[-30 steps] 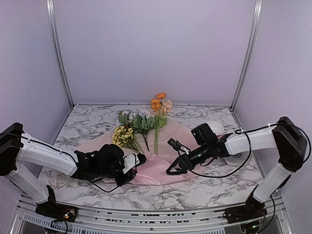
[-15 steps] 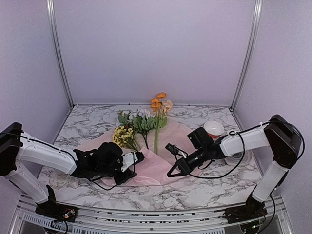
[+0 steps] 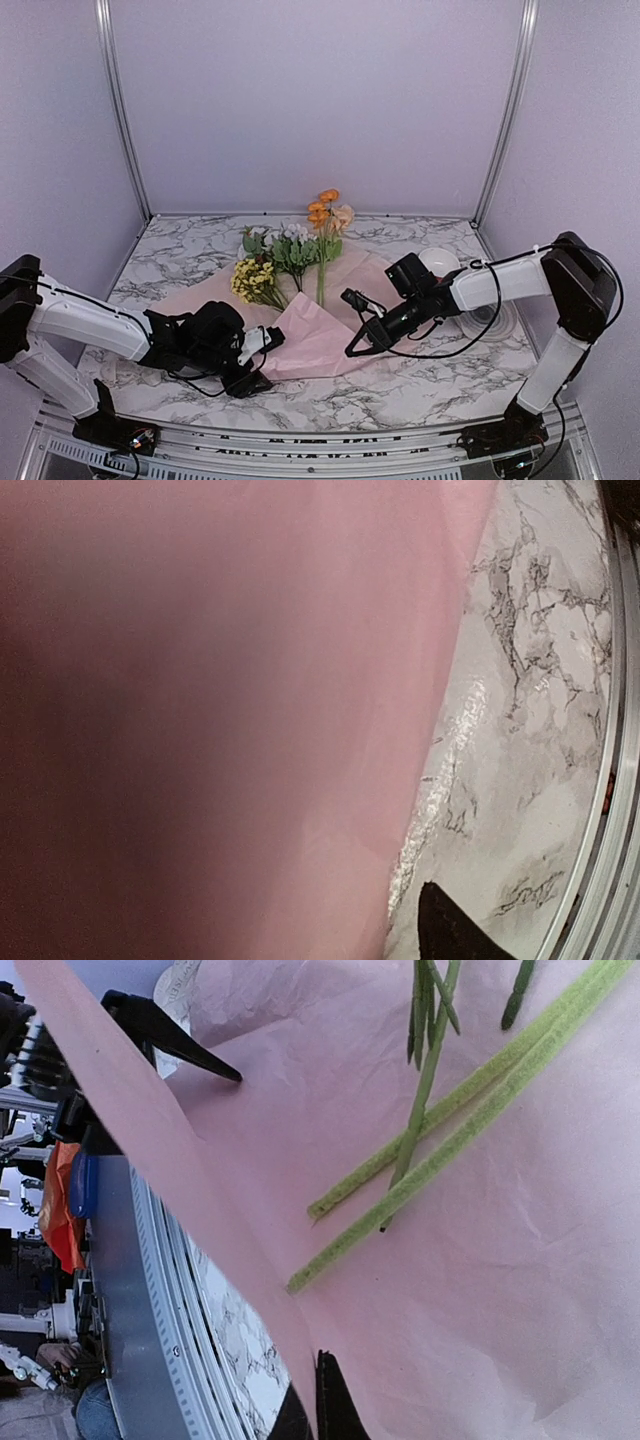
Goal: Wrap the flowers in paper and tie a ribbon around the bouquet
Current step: Press the fold line of the 1/4-folded wrapping paper.
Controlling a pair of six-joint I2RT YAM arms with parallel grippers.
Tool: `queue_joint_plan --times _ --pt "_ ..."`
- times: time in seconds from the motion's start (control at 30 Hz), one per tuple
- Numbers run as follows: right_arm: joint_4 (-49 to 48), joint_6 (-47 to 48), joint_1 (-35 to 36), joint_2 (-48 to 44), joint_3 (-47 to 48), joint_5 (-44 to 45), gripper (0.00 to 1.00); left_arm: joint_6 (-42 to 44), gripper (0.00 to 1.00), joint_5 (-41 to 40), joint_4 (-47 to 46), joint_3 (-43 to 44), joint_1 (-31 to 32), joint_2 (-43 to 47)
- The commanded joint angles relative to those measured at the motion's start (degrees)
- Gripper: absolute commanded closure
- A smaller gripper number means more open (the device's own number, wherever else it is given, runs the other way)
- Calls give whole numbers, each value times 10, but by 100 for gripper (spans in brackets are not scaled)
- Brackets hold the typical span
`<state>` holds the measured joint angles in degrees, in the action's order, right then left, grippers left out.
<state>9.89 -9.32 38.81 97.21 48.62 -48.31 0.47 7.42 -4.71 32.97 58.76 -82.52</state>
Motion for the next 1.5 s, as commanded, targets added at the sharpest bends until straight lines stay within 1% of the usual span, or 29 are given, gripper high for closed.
queue_joint_plan --times 0.0,0.23,0.37,0.4,0.53,0.63,0.73,0.87,0.9,0.93,1.0,1.03,1.07,1.17,1.27,1.33,1.43,1.47 --pt "31 22 -10 5 31 13 100 -47 46 6 45 10 -1 -28" --pt "62 32 -19 17 44 22 100 -76 47 77 68 16 -1 -52" --pt "62 29 -20 20 43 21 100 -88 48 85 83 20 -2 -45" --pt "63 28 -20 21 43 21 100 -88 48 83 92 23 -1 -32" --pt "66 29 -20 27 50 21 100 -88 37 36 104 24 -1 43" --pt "71 30 -20 33 59 25 100 -95 37 1 101 20 -2 77" --pt "75 30 -20 36 65 27 100 -101 41 -1 107 23 -3 67" --pt "80 33 -20 37 71 31 100 -118 48 -1 119 31 -5 29" --pt "81 34 -20 38 72 31 100 -123 53 -13 122 33 -5 20" --pt "83 34 -20 38 74 33 100 -128 62 -31 126 37 -6 11" --pt "83 34 -20 39 75 33 100 -147 83 -89 134 43 -10 -6" --pt "81 34 -20 40 75 32 100 -155 89 -107 134 46 -14 -13" --pt "79 34 -20 42 75 31 100 -156 91 -108 133 49 -16 -18" --pt "78 35 -20 55 79 35 100 -149 93 -82 122 53 -16 -27" --pt "80 38 -21 62 88 36 100 -145 100 -63 117 51 -16 -28" --pt "86 42 -21 59 90 34 87 -144 100 -53 119 47 -16 -26" --pt "97 46 -22 44 88 33 62 -149 100 -52 119 39 -16 -19" --pt "104 47 -22 39 86 33 56 -150 100 -54 119 36 -17 -16"
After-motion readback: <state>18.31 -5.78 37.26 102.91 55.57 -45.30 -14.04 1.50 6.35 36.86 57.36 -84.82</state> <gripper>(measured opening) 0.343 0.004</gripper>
